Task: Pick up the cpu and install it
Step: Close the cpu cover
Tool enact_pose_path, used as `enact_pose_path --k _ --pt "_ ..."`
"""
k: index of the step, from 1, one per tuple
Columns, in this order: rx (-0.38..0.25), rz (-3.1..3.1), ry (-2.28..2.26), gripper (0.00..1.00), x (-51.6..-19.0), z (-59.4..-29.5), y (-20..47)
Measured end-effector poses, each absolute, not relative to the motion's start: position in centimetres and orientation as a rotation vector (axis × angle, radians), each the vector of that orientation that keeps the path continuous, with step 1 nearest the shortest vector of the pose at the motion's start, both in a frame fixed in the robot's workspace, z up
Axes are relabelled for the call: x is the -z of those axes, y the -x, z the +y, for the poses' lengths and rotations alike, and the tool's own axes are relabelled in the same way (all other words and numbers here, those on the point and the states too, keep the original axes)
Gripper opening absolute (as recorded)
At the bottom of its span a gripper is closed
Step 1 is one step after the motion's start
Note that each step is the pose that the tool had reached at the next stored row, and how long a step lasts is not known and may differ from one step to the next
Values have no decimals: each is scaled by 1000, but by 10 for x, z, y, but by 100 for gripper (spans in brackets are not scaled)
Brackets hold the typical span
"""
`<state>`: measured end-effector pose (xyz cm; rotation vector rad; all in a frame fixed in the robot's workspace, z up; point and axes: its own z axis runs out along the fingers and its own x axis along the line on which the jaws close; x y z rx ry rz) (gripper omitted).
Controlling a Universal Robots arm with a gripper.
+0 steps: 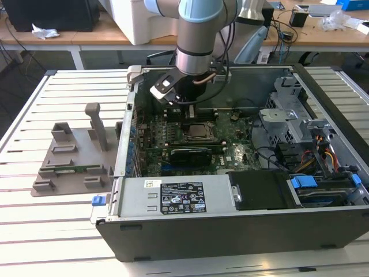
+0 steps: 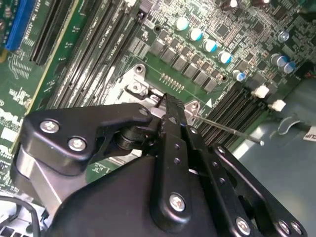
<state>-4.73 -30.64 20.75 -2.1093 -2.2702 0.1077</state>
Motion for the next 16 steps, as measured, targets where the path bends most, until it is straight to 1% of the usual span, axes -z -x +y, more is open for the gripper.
enact_pose_path --k 5,12,13,16 --pt "-106 -2269 2109 11 -206 -306 44" --pt "-97 -2266 2105 11 -209 -306 15" --pt "-97 -2266 2105 11 -211 -306 14" --pt "-97 -2266 2105 11 -242 -306 13"
